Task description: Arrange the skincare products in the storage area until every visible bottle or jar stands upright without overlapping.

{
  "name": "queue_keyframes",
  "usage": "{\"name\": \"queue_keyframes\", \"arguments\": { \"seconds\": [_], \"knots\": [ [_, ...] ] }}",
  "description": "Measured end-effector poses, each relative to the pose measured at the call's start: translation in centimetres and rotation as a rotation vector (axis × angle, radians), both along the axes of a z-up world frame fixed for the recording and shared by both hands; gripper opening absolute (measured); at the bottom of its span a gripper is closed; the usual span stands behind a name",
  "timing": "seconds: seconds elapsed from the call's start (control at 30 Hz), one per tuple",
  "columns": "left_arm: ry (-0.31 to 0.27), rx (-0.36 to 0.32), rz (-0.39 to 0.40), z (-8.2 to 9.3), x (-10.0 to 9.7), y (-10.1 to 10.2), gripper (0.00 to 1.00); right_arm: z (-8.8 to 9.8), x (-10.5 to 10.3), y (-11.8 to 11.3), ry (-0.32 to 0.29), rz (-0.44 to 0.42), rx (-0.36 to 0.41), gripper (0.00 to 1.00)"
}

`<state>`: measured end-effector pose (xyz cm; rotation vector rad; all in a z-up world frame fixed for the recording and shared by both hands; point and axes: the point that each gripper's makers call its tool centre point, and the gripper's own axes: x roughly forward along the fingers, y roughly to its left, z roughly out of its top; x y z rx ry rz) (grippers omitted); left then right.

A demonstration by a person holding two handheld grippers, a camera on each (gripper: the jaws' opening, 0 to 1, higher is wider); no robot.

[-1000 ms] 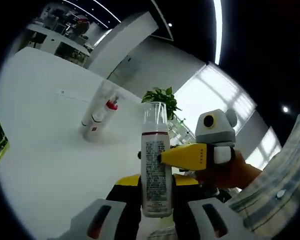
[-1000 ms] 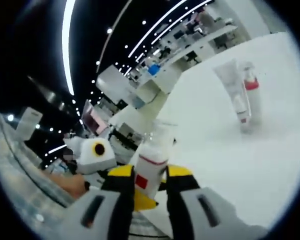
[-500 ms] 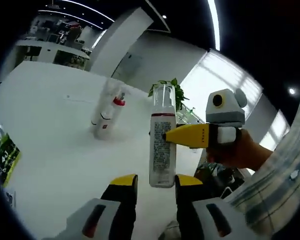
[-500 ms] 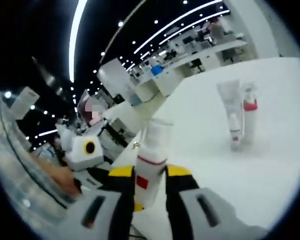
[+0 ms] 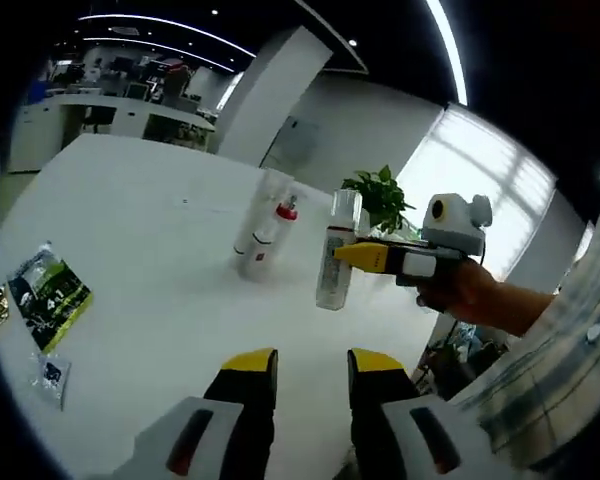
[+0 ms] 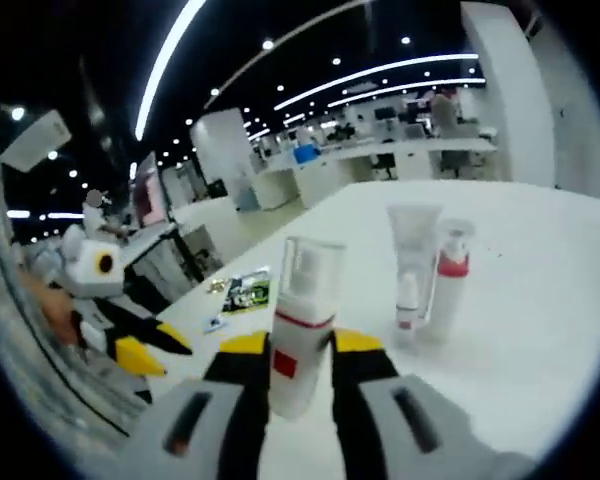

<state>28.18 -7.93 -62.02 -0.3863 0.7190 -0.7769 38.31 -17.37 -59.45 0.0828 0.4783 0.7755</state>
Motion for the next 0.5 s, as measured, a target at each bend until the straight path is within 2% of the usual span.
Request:
{"name": "queue_keyframes", "arguments": {
  "seconds": [0.1, 0.13, 0.27, 0.5],
  "knots": [
    [0.006, 0.013, 0.026, -0.3, -0.3, 0.5, 0.26, -0.7, 1.0, -0.8, -0.022, -0.013, -0.018, 0.21],
    [-0.012, 0.027, 0.062, -0.2, -0.2, 1.0, 0.26, -1.0, 1.3, -1.0, -0.025, -0.018, -0.024, 0.21],
    [-0.001, 0.012, 0.113, -0.1, -0.5, 1.5, 0.26, -2.0, 2.3, -1.9, -0.042, -0.024, -0.046, 0.21],
    [0.032, 0.026, 0.138, -0.9, -1.8, 1.5, 0.26, -3.9, 4.2, -3.5, -0.112, -0.033, -0.081, 0.21]
  ]
}}
